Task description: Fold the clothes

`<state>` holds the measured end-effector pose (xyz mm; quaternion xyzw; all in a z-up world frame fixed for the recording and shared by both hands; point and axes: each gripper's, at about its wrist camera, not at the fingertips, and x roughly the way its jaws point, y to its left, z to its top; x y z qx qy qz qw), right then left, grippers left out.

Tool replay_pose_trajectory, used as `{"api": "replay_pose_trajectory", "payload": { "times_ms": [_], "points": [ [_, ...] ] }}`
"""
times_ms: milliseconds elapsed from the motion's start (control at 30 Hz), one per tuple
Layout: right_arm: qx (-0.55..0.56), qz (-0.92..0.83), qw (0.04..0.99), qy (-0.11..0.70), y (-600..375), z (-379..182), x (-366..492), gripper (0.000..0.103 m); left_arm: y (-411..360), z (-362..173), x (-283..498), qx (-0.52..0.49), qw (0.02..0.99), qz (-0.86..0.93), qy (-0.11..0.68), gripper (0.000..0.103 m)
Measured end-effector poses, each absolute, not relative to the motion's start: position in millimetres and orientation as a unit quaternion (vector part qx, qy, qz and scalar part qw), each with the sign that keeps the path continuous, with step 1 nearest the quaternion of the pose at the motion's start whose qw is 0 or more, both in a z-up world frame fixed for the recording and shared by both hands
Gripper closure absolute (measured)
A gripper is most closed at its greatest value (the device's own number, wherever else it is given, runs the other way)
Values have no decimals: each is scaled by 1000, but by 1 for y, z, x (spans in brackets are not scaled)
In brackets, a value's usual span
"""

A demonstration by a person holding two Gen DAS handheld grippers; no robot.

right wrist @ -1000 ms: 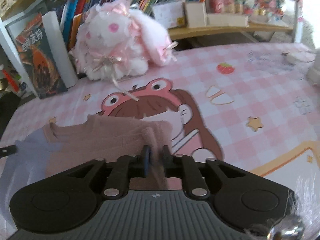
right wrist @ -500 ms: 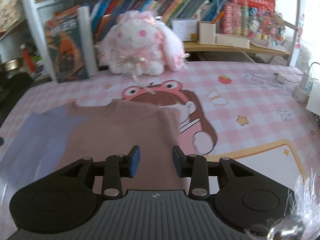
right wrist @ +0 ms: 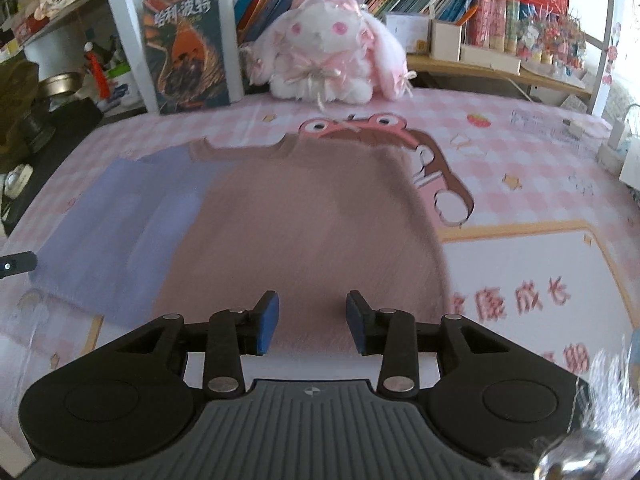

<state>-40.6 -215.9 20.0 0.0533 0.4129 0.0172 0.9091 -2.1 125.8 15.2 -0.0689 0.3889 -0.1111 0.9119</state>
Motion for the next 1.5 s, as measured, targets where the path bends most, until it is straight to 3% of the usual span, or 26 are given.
{"api": "replay_pose_trajectory", "payload": {
  "times_ms": [300, 367, 500, 733, 1133, 1500],
  "points": [
    [57, 15, 901, 429, -199, 11, -61, 67, 129, -3, -6, -129, 890, -118, 421, 68],
    [55, 13, 900, 432, -197, 10, -63, 66, 135, -7, -2, -187, 878, -114, 426, 67],
    [48, 15, 899, 436, -193, 9, -65, 65, 146, -18, 7, -311, 844, -100, 426, 49],
    [35, 16, 898, 438, -188, 9, -66, 58, 160, -42, 16, -465, 783, -34, 413, 47],
    [30, -26, 907, 420, -211, 20, -56, 42, 159, -53, 32, -519, 749, 11, 412, 50],
    [43, -41, 903, 426, -265, 16, -9, 42, 159, -55, 23, -545, 738, 37, 397, 49]
  ]
}}
